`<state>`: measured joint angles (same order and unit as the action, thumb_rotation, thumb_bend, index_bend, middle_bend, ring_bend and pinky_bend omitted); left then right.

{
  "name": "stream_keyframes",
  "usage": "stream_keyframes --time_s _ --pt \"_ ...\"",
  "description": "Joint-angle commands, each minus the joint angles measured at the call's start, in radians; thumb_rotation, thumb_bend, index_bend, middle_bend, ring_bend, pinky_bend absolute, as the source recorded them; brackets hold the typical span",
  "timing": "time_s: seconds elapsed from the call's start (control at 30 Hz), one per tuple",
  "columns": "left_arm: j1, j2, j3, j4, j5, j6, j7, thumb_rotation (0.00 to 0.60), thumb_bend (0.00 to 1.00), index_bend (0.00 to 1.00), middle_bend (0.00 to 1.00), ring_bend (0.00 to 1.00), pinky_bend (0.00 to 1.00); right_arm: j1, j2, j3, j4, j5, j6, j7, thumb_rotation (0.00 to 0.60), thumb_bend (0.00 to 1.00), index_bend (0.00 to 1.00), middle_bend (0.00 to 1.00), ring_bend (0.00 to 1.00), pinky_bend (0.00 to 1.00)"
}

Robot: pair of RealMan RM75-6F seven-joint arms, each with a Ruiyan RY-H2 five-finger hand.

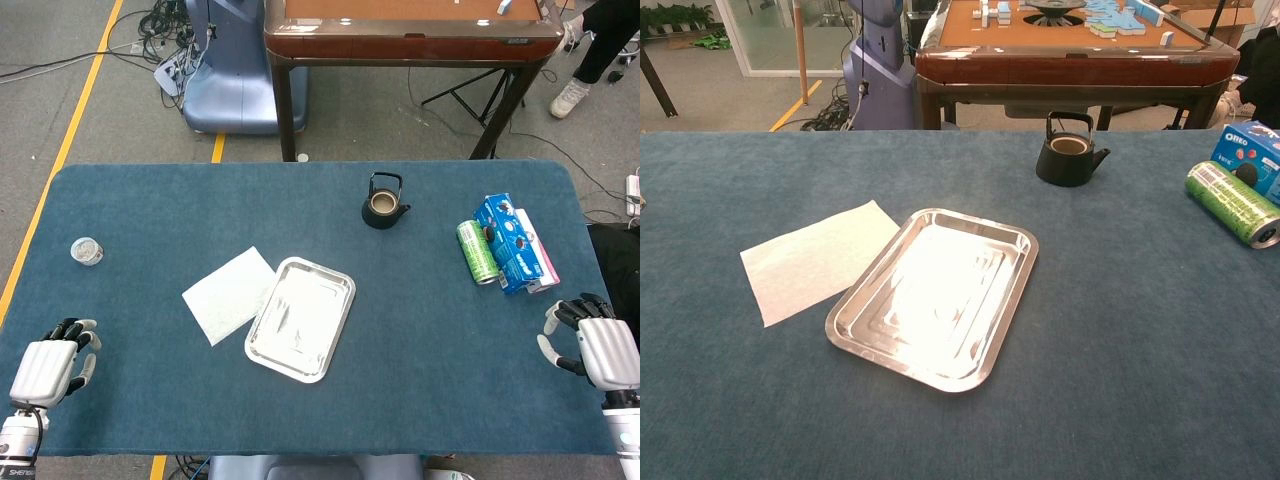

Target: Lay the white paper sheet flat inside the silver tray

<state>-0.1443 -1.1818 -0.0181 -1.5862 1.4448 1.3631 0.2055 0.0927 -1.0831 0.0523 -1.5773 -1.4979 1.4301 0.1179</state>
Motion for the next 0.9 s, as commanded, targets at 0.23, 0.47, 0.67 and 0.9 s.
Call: stream_keyframes --time_s 0.23,0.47,0.67,0.9 --pt "-0.008 -0.005 0.001 0.011 -0.002 -0.013 -0.005 0.6 0.48 0.47 0.27 0.18 0.35 -0.002 0.002 -0.001 0.003 -0.005 0.005 0.014 0.6 0.33 0.57 0.43 0.3 0.16" --pt "-0.026 -0.041 0.004 0.075 0.047 -0.006 -0.049 0.6 0.48 0.48 0.28 0.18 0.35 -0.002 0.01 -0.005 -0.001 -0.01 0.002 0.03 0.6 0.33 0.57 0.43 0.3 0.16" --pt "-0.043 -0.074 0.003 0.138 0.066 -0.014 -0.093 0.6 0.48 0.48 0.29 0.18 0.35 -0.011 0.02 -0.013 -0.003 -0.03 0.02 0.054 0.6 0.33 0.57 0.43 0.3 0.16" --pt "-0.082 -0.069 0.004 0.129 0.112 -0.032 -0.133 0.6 0.48 0.48 0.29 0.18 0.35 -0.014 0.026 -0.015 -0.005 -0.038 0.027 0.071 0.6 0.33 0.57 0.43 0.3 0.16"
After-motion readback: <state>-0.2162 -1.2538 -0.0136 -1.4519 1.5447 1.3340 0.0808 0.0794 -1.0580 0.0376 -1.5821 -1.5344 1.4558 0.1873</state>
